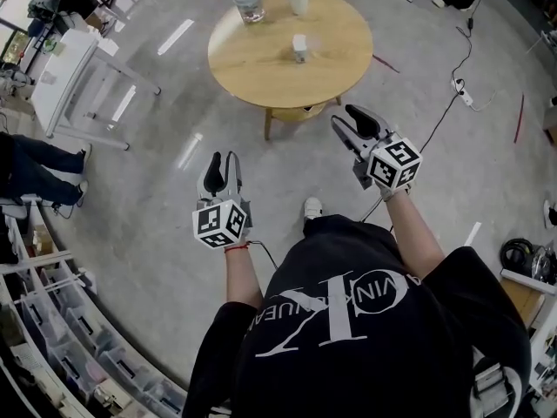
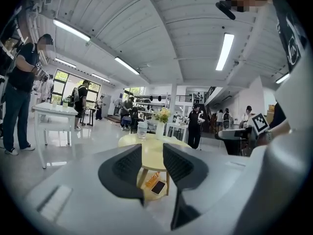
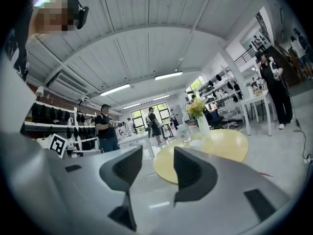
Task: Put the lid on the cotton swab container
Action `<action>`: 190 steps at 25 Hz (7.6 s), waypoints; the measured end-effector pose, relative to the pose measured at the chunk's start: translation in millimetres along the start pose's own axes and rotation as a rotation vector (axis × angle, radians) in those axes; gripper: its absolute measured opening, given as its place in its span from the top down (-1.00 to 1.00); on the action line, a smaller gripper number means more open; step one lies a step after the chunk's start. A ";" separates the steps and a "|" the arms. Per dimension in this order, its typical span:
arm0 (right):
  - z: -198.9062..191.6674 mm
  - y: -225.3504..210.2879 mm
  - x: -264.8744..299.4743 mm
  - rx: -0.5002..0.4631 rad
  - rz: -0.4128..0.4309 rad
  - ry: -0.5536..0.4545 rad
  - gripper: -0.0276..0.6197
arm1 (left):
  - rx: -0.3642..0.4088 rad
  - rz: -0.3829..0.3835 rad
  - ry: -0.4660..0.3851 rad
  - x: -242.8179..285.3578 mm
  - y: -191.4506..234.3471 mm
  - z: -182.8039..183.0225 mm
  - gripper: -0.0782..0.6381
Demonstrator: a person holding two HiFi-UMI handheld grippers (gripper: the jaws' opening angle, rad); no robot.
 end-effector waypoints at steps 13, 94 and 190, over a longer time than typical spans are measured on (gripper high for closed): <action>4.8 -44.3 67.2 0.010 -0.034 0.004 0.39 | 0.004 -0.070 0.004 96.0 31.6 10.0 0.43; -41.5 -169.4 210.1 0.300 -0.443 -0.013 0.34 | 0.274 -1.196 0.493 433.8 -36.8 -117.0 -0.26; -31.1 -145.0 255.1 0.080 -0.303 0.203 0.87 | 0.192 -1.125 0.398 415.3 -6.9 -92.3 0.27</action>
Point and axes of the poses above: the fingertips, and each gripper's own axes: x forward along the fingers, y to its left, z out of its top, the point moved 9 cm from there along -x, backward along the fingers, and after that the axes turned 10 degrees about -y, right-handed, at the moved point
